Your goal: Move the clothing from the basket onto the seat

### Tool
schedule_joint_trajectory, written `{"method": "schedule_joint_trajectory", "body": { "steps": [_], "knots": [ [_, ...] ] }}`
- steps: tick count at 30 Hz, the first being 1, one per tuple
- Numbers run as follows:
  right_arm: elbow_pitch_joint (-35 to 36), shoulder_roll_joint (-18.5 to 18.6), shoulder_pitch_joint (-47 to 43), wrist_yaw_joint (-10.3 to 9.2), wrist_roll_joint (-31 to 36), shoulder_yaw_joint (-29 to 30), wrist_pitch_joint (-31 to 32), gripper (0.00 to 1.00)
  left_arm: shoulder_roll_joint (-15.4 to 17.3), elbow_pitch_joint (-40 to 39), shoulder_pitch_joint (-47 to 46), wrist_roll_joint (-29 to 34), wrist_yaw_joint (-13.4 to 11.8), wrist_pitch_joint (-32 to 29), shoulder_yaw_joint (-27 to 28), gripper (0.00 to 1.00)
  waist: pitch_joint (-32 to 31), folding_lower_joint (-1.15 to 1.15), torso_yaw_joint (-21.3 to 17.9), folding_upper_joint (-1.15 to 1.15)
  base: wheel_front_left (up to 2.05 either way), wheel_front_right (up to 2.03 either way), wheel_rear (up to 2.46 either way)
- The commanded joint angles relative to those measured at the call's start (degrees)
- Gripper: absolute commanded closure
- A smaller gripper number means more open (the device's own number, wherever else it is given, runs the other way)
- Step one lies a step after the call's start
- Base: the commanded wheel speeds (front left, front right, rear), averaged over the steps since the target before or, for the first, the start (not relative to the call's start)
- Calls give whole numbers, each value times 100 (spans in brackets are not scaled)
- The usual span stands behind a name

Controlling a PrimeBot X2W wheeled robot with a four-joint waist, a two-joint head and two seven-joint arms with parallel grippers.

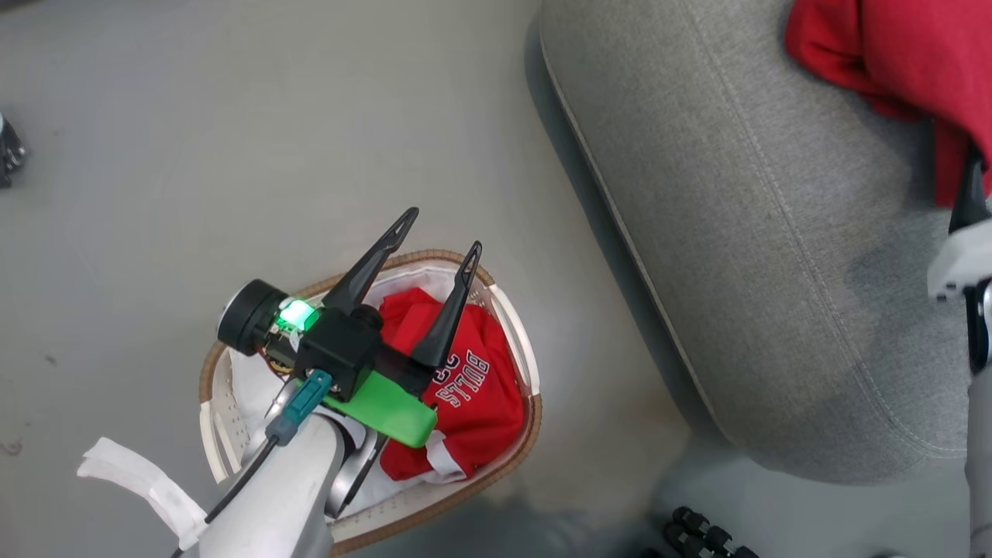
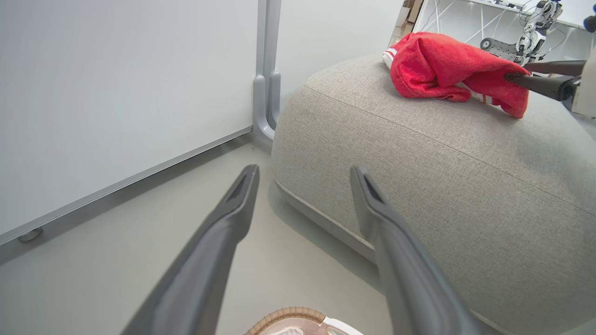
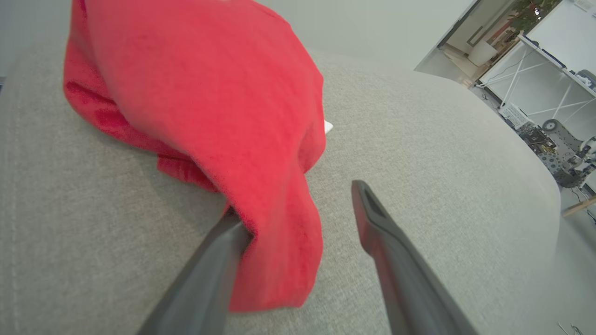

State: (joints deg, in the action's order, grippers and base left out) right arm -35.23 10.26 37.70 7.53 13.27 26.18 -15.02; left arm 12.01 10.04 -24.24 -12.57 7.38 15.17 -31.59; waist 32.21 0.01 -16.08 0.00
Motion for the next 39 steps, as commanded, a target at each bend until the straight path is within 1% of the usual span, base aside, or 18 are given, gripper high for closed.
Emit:
{"method": "schedule_joint_trajectory", "body": {
  "steps": [1, 6, 11, 17, 22, 28, 32, 39],
  "knots": [
    [58, 1, -230, -8, -75, 62, -22, 0, -27, 52, 121, -15, 20, -2, 55, 0, -295, -1, 44, 0, 0, 0, 0],
    [305, -121, -851, -8, -217, 73, -17, 0, -186, 193, 327, 25, 20, -3, 264, 0, -685, -1, 155, 0, 0, 0, 0],
    [717, -248, -1229, -7, -463, -177, -17, 0, -336, 299, 543, 85, 20, -2, 542, 0, -1026, -1, 335, 0, 0, 0, 0],
    [1324, -393, -1572, -7, -871, -768, -16, 0, -499, 438, 794, 132, 19, -2, 935, 0, -1394, -1, 665, 0, 0, 0, 0],
    [1746, -540, -1794, -7, -1252, -1288, -17, 0, -655, 498, 1038, 216, 11, -2, 1541, 0, -1673, -1, 983, 0, 0, 0, 0],
    [1909, -653, -1990, -7, -1595, -1757, -18, 0, -785, 613, 1271, 348, -8, -2, 2186, 0, -1903, -1, 1310, 0, 0, 0, 0],
    [1944, -697, -2118, -7, -1780, -1926, -18, 0, -844, 710, 1395, 419, -28, -3, 2571, 0, -2039, -1, 1484, 0, 0, 0, 0],
    [1850, -723, -2427, -7, -2013, -2250, -18, 0, -883, 836, 1652, 476, -11, -2, 2985, 0, -2312, -1, 1658, 0, 0, 0, 0]
  ]
}}
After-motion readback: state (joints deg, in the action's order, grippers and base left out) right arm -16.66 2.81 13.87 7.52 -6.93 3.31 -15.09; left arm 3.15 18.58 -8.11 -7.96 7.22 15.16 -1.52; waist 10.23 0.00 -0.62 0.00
